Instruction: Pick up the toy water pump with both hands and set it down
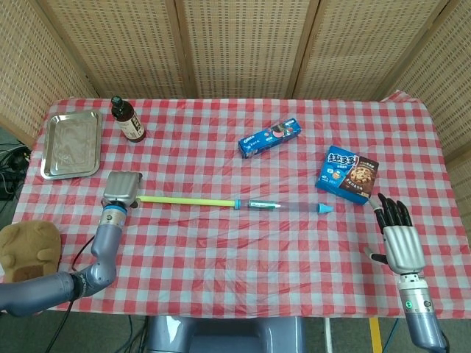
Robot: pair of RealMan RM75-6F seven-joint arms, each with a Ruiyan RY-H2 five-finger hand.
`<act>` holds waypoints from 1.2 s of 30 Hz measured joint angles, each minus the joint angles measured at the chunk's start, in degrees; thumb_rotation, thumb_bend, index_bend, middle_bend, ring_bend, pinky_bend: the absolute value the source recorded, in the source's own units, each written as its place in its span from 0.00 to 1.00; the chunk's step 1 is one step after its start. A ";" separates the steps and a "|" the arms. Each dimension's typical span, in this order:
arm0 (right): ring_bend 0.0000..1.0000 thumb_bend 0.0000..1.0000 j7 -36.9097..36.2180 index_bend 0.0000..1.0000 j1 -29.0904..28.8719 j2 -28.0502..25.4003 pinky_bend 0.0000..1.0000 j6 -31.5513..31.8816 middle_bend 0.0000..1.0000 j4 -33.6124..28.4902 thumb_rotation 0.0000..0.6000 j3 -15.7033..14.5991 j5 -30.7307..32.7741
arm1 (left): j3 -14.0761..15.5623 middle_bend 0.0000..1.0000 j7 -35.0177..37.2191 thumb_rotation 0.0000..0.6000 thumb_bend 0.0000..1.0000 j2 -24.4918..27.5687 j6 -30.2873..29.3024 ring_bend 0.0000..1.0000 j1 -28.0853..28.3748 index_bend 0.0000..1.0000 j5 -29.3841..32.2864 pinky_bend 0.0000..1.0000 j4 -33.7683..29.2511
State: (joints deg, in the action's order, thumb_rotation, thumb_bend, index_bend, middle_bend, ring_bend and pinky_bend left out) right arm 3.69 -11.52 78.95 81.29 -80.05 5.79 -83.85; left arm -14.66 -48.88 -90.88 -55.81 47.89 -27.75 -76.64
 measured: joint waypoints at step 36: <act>0.00 0.17 -1.56 0.00 0.28 -0.14 0.00 0.25 0.00 0.36 1.00 0.46 0.39 | 2.91 0.91 0.53 1.00 0.32 -5.36 4.36 0.84 4.02 0.46 4.08 0.77 8.80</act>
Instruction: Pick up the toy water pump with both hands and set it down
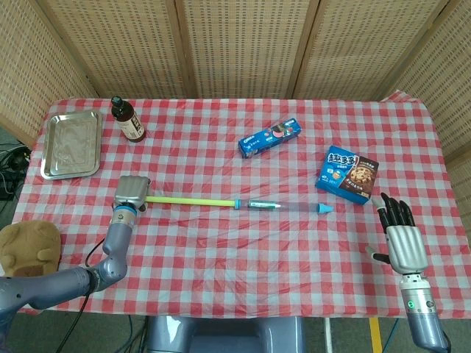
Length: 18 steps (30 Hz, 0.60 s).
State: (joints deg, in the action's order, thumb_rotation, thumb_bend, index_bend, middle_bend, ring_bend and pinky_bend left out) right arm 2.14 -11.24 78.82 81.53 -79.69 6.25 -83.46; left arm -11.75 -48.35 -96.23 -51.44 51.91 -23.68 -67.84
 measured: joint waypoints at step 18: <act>0.00 0.17 -0.32 0.00 -0.14 0.22 0.00 -0.69 0.00 0.40 1.00 0.07 0.46 | 0.67 0.91 0.82 1.00 0.59 -1.80 0.63 0.84 0.84 0.64 -0.19 0.77 2.79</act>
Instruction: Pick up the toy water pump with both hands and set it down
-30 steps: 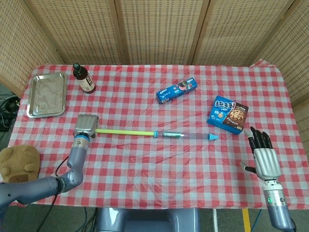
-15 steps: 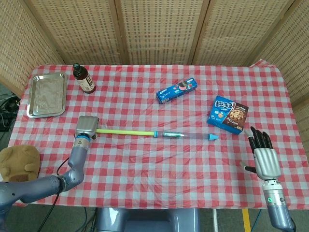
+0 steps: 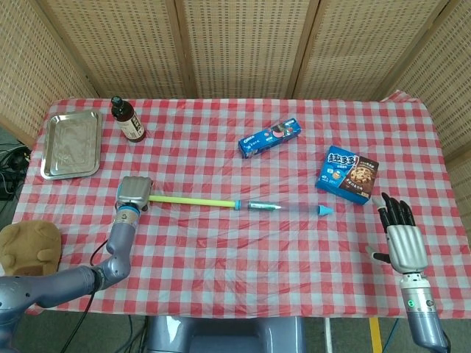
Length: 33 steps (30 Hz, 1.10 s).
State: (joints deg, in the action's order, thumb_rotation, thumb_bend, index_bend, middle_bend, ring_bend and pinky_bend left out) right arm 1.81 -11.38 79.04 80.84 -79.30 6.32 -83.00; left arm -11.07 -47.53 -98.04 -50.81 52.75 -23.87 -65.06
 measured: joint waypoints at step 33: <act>0.33 0.21 4.75 0.20 -2.22 -2.35 0.16 2.66 0.37 -11.19 1.00 3.06 -2.93 | -4.27 0.94 7.84 1.00 0.68 14.40 -13.18 0.86 -4.22 0.86 -7.54 0.77 -26.79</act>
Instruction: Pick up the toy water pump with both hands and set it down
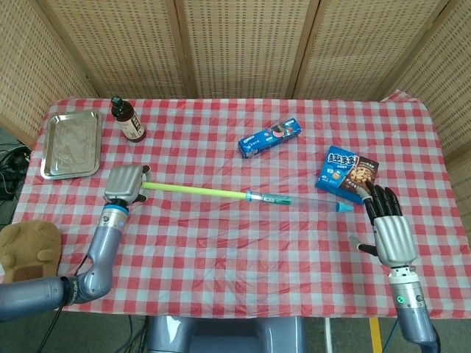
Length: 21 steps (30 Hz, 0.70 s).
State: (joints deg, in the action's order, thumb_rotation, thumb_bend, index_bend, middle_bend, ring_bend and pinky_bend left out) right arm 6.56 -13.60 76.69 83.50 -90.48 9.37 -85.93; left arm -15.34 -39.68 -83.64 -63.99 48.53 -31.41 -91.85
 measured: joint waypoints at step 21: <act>1.00 0.24 26.32 0.40 -4.71 -1.49 0.67 -2.09 1.00 -19.86 1.00 5.86 12.09 | -1.85 0.95 -1.01 1.00 0.68 5.79 -5.26 0.87 0.03 0.87 1.59 0.78 -9.10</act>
State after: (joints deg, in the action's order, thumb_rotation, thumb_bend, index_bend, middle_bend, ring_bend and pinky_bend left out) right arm 32.87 -18.31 75.20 81.41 -110.35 15.23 -73.84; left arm -17.19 -40.69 -77.85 -69.25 48.56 -29.82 -100.95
